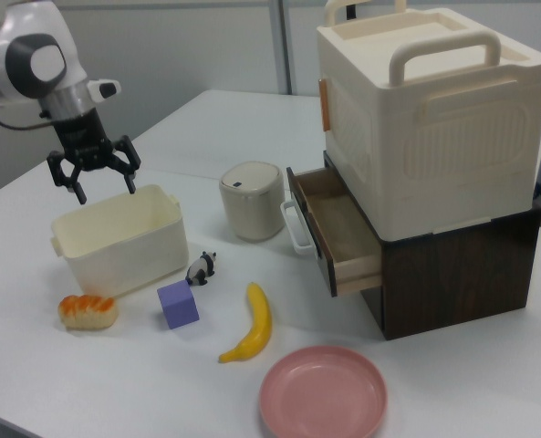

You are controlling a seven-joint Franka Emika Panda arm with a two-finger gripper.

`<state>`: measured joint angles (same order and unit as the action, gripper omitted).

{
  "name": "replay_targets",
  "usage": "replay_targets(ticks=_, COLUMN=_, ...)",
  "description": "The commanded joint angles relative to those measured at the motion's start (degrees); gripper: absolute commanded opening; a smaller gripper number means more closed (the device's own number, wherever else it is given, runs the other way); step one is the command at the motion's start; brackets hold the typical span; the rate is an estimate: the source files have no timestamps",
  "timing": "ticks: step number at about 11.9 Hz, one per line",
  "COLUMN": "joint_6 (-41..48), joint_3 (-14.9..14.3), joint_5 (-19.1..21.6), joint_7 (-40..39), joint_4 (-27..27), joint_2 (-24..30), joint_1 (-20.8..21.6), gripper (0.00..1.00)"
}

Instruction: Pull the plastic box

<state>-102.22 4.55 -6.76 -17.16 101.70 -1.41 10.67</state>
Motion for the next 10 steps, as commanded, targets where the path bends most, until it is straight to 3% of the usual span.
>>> replay_targets(ticks=1, joint_6=5.8, joint_3=0.6, joint_5=5.4, joint_7=13.0, joint_4=-2.2, joint_2=3.7, joint_1=-6.0, gripper=1.00)
replay_targets(ticks=3, joint_6=5.7, joint_3=0.4, joint_5=9.2, joint_7=19.3, joint_4=-2.5, joint_2=5.7, joint_1=-9.9, gripper=1.00)
replay_targets(ticks=10, joint_6=2.6, joint_3=-2.0, joint_5=9.5, joint_7=25.1, joint_4=-1.9, joint_2=5.0, joint_1=-11.0, gripper=1.00)
